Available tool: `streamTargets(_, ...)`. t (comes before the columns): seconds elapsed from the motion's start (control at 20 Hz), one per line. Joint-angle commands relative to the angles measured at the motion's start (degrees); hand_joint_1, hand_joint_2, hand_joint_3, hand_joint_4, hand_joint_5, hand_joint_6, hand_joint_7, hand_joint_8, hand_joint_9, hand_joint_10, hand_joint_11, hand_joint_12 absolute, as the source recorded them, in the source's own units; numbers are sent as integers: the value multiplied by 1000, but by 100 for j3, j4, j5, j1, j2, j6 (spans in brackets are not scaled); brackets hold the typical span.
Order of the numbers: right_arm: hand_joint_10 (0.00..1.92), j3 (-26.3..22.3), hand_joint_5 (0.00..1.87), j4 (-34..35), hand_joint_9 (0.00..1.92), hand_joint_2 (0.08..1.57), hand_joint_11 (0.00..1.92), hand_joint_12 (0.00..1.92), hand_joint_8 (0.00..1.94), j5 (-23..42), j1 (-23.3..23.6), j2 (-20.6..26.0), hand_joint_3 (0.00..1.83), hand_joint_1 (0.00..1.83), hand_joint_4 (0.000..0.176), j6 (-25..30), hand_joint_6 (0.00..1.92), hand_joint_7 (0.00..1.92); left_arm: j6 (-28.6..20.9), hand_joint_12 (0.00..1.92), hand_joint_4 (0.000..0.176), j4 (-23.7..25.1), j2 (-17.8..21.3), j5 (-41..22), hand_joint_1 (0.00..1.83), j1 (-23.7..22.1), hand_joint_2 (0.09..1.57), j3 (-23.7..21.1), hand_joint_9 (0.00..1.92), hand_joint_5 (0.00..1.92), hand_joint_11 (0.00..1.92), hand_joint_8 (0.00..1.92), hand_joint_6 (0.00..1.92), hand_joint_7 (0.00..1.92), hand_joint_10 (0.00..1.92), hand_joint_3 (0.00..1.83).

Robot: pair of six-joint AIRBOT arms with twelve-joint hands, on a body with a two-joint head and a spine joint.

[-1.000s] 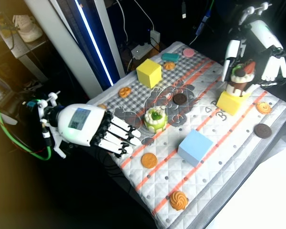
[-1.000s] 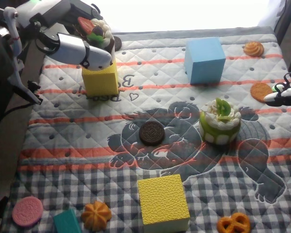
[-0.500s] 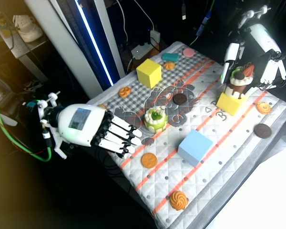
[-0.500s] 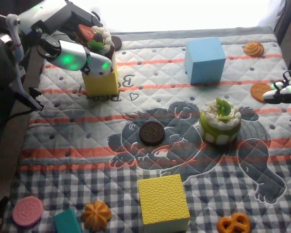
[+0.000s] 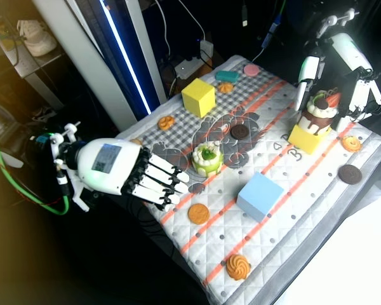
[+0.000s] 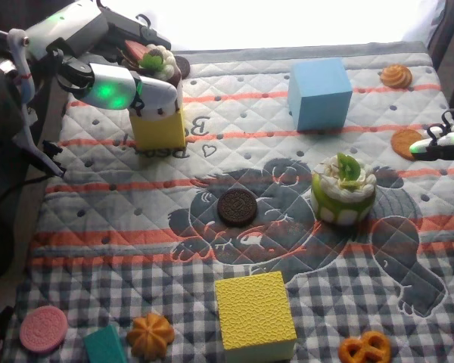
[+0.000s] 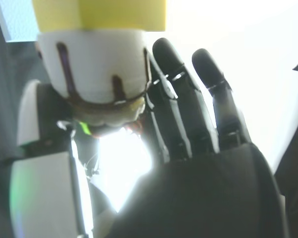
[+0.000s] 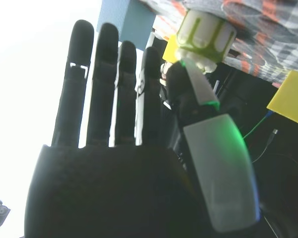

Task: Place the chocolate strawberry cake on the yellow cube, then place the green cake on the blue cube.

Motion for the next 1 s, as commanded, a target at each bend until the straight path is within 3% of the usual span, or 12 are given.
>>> streamTargets(0.0,6,27,641,73,789,1366,445,1047,1,674,62,2,0,909,0,17,1,621,-43,1453,11,25,65,-599,894,-14,974,-8,702,796,153,54,0,944,655,1)
streamTargets(0.15,3,27,639,74,802,1365,443,1101,0,674,55,2,1,905,0,48,0,626,-42,1451,18,25,97,-652,896,19,959,-58,679,786,137,38,0,953,706,0)
streamTargets(0.25,0,27,636,75,723,1387,377,1017,1,674,49,2,2,827,0,73,0,608,-41,1409,58,38,168,-742,866,65,901,-162,614,623,116,0,0,821,656,0)
streamTargets(0.3,0,26,636,75,723,1387,377,1017,1,674,48,2,2,827,0,84,0,608,-40,1409,58,54,210,-781,866,83,901,-219,614,623,116,0,0,821,656,0)
streamTargets(0.35,0,26,645,75,691,1389,358,961,0,674,45,2,1,816,0,93,1,606,-40,1393,96,65,241,-802,842,96,876,-255,547,504,84,0,0,726,621,0)
streamTargets(0.4,21,26,649,76,741,1381,429,986,4,674,40,2,0,838,0,102,1,618,-40,1216,162,65,269,-817,682,111,831,-284,417,247,2,0,0,452,268,0)
streamTargets(0.45,14,26,649,77,732,1381,414,976,3,674,34,2,0,824,0,113,0,618,-40,1145,173,68,306,-847,629,134,819,-327,396,170,0,0,0,379,118,0)
streamTargets(0.65,0,25,634,79,659,1393,366,787,0,674,26,1,3,758,0,167,1,610,-40,570,176,115,536,-1012,635,276,750,-570,126,0,0,0,0,14,6,0)
streamTargets(0.8,3,26,636,82,640,1387,335,768,3,702,26,2,0,749,0,220,2,618,-78,374,176,152,826,-1302,630,440,740,-858,29,0,0,0,0,0,0,0)
streamTargets(0.85,0,27,617,81,630,1377,333,760,0,744,28,2,0,832,0,249,0,600,-288,182,176,302,1004,-1466,553,571,747,-1027,0,0,0,0,0,0,0,1)
streamTargets(0.9,0,27,617,78,630,1377,333,760,0,808,42,2,0,832,0,301,0,600,-627,182,176,501,1203,-1579,553,742,747,-1173,0,0,0,0,0,0,0,1)
streamTargets(0.95,1,27,597,75,609,1366,316,770,0,852,61,2,0,713,0,332,0,596,-875,6,176,645,1327,-1655,570,861,746,-1275,0,0,0,0,0,0,0,0)
